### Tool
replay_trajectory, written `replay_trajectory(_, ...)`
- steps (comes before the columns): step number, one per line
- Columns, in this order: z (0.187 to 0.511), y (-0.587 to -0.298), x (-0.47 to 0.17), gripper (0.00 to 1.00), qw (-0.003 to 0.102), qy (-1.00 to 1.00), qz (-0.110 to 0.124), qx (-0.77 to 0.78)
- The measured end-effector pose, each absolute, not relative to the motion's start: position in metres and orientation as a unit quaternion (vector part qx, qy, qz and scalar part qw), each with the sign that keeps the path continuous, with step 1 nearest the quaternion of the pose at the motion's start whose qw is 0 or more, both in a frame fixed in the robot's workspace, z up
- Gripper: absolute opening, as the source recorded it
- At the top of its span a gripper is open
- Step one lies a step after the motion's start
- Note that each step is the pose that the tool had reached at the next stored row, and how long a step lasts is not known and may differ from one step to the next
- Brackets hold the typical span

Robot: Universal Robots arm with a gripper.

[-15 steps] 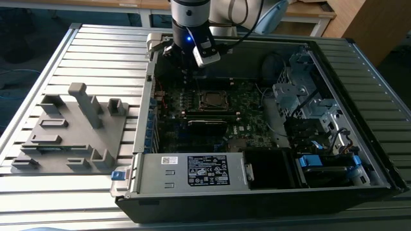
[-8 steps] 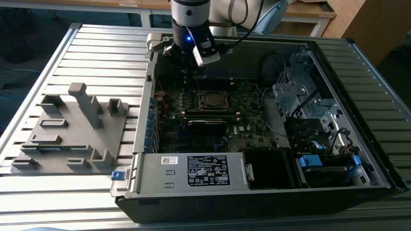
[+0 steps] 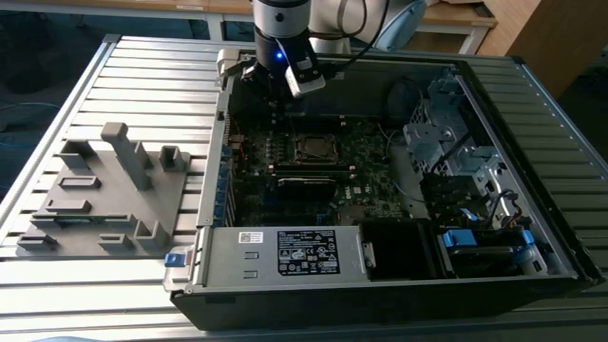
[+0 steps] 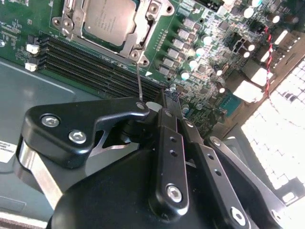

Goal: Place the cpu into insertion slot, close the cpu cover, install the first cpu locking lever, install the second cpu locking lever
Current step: 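Install the first cpu locking lever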

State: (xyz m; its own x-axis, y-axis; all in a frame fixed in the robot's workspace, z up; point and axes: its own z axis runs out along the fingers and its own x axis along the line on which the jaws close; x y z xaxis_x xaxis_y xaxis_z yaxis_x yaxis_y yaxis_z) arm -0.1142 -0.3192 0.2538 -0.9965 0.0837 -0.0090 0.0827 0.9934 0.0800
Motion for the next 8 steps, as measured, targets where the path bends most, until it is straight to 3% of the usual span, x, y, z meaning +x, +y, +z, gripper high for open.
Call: replay_trajectory(8,0.2536,-0.3161,-0.1142,0.10,0.006,0.998,0.042,0.042)
